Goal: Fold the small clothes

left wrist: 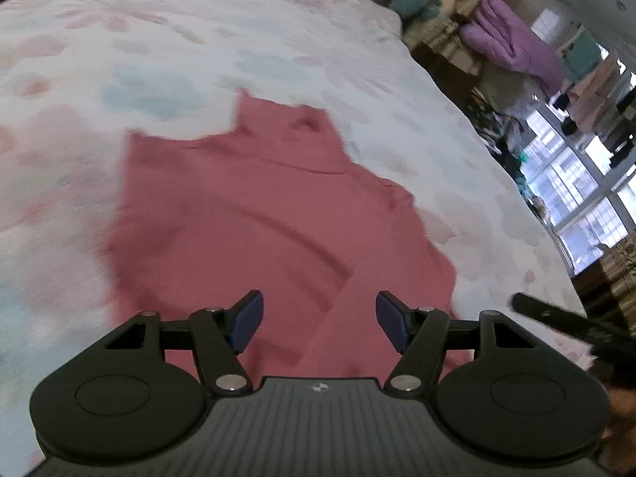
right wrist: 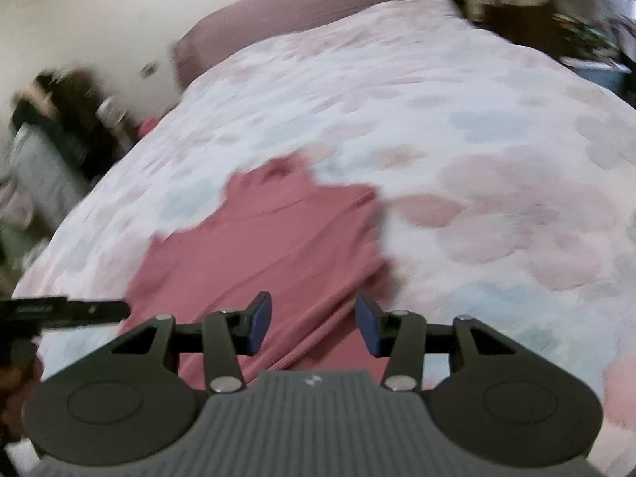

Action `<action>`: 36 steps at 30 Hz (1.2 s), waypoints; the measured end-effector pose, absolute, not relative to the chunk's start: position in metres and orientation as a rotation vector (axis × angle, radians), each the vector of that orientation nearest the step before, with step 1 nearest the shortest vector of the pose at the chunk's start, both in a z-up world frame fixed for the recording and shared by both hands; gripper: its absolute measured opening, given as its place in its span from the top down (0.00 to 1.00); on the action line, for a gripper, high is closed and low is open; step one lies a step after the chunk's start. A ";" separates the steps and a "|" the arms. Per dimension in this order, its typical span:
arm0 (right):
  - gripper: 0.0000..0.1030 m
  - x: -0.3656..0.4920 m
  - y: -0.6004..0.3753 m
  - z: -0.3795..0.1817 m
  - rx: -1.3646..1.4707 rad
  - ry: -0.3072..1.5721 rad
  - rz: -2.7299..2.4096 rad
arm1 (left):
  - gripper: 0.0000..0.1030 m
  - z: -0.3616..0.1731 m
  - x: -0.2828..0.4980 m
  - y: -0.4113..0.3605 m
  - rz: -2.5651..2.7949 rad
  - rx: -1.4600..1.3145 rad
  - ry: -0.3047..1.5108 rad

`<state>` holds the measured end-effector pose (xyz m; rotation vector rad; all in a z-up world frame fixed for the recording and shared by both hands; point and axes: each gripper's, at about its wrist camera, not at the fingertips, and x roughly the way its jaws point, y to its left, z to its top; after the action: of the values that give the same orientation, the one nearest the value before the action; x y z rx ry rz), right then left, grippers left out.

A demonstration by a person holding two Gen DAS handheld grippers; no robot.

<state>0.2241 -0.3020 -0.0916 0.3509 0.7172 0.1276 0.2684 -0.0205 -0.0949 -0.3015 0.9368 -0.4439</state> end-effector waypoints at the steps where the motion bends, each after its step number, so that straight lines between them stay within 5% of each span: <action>1: 0.58 0.232 -0.311 -0.100 0.358 0.720 0.100 | 0.26 -0.097 0.279 -0.035 -0.458 -0.282 0.948; 17: 0.74 0.309 -0.329 -0.171 0.360 0.832 0.191 | 0.31 -0.150 0.409 -0.170 -0.611 -0.145 1.095; 20: 0.78 0.318 -0.333 -0.179 0.389 0.849 0.205 | 0.62 -0.161 0.417 -0.181 -0.649 -0.126 1.153; 21: 0.84 0.319 -0.334 -0.181 0.400 0.854 0.213 | 0.89 -0.162 0.416 -0.182 -0.676 -0.120 1.154; 22: 0.88 0.319 -0.336 -0.182 0.410 0.857 0.224 | 0.99 -0.162 0.416 -0.182 -0.695 -0.125 1.154; 25: 1.00 0.318 -0.336 -0.180 0.396 0.860 0.236 | 0.99 -0.157 0.411 -0.158 -0.680 -0.263 1.084; 36: 1.00 0.312 -0.348 -0.176 0.387 0.894 0.139 | 0.99 -0.180 0.397 -0.110 -0.629 -0.539 1.049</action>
<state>0.3120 -0.3483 -0.1758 0.3868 0.8936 0.1395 0.3966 -0.1104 -0.1800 -0.5393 1.0489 -0.6291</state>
